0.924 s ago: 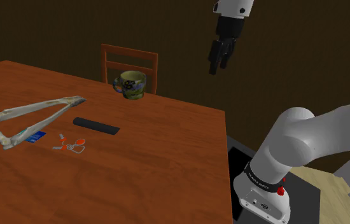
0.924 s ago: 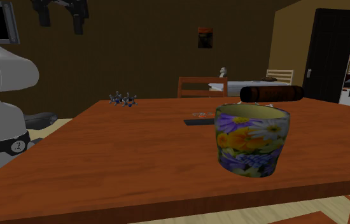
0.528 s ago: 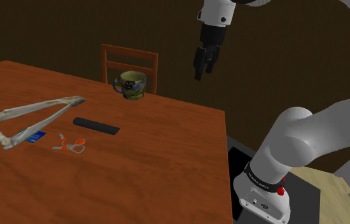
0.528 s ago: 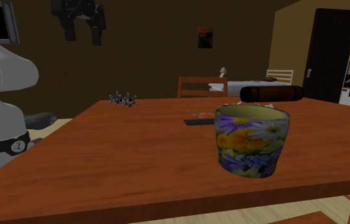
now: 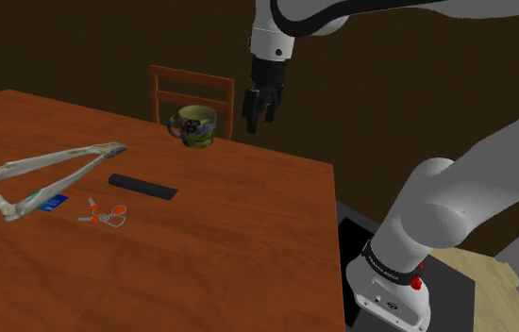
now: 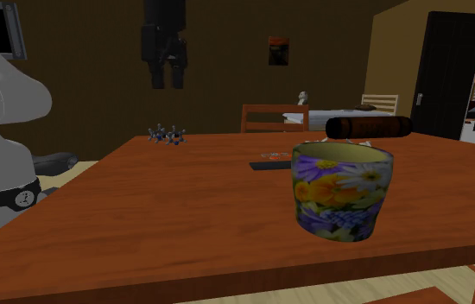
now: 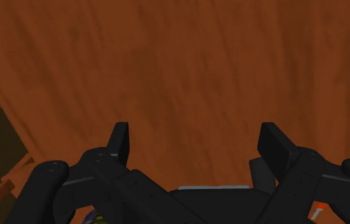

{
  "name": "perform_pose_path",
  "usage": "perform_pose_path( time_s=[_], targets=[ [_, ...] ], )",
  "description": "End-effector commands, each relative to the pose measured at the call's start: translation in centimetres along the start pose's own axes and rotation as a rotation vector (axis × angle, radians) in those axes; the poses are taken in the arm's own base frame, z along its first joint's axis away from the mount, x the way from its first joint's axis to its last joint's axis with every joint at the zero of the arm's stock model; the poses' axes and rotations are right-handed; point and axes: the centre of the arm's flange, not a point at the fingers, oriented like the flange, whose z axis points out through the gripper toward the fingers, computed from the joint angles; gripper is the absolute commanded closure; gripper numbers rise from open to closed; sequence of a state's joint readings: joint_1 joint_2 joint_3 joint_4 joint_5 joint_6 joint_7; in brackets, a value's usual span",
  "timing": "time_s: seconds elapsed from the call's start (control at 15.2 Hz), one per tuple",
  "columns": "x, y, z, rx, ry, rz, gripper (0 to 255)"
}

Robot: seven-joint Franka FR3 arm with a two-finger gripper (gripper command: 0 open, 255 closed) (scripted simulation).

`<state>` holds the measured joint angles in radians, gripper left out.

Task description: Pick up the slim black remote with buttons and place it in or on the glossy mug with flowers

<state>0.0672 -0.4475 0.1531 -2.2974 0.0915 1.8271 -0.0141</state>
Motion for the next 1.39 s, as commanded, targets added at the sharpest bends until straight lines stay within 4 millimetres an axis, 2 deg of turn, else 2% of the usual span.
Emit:
perform_pose_path(
  time_s=[0.0,0.66,1.32],
  targets=[
    [1.9,-1.2,1.4,0.005,0.001,-0.018,0],
    [11.6,-7.1,7.8,0.027,0.002,-0.108,0],
    [20.7,-14.0,14.1,0.048,0.004,-0.199,0]
  ],
)
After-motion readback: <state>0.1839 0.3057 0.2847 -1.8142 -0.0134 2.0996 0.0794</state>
